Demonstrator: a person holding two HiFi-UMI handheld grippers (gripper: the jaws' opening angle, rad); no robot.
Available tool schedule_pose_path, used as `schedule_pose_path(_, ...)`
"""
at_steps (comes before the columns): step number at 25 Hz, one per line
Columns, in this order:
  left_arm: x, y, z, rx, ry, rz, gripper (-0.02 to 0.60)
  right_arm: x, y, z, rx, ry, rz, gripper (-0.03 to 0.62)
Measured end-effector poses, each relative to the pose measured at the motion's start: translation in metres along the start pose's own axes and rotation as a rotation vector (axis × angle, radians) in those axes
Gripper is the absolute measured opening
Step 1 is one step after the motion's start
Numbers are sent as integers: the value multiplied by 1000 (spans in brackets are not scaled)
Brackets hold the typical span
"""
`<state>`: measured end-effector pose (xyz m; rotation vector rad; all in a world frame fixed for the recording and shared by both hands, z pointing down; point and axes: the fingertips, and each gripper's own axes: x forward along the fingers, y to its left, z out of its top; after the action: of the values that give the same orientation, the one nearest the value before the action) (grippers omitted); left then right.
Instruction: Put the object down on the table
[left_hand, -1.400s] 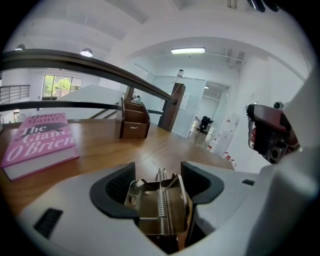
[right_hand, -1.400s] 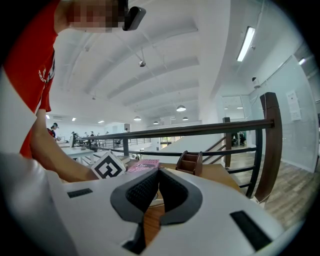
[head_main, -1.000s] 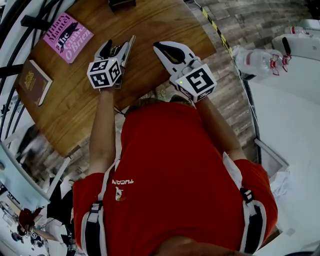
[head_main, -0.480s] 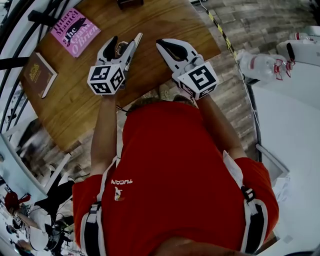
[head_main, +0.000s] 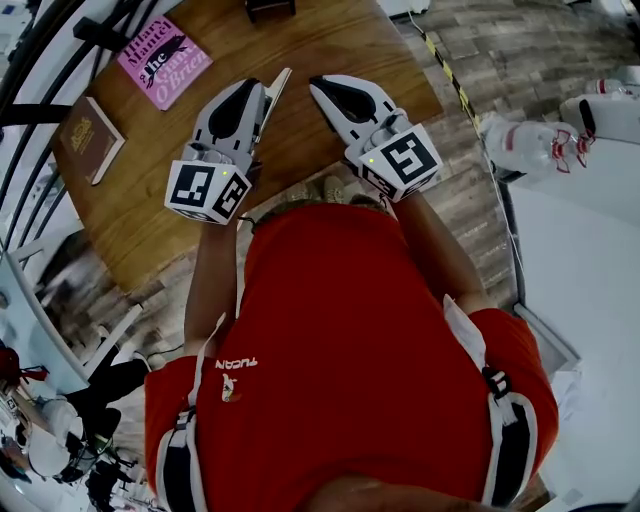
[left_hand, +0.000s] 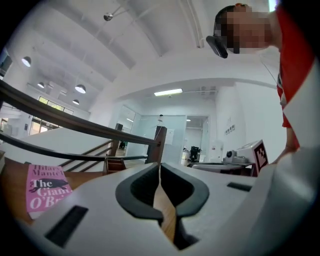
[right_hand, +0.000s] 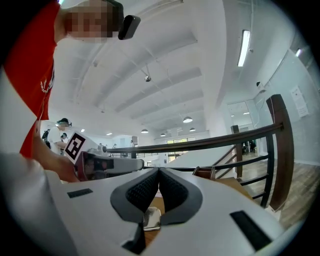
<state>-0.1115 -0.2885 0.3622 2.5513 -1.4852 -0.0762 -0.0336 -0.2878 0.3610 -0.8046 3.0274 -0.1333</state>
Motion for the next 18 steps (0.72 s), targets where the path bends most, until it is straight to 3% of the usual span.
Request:
schedule_pose_path(8, -12, -19, 28, 26, -74, 1, 9, -12, 19, 32, -30, -104, 36, 25)
schedule_pose_path(18, -12, -28, 26, 14, -74, -10, 9, -16, 24, 35, -44, -125, 45, 25)
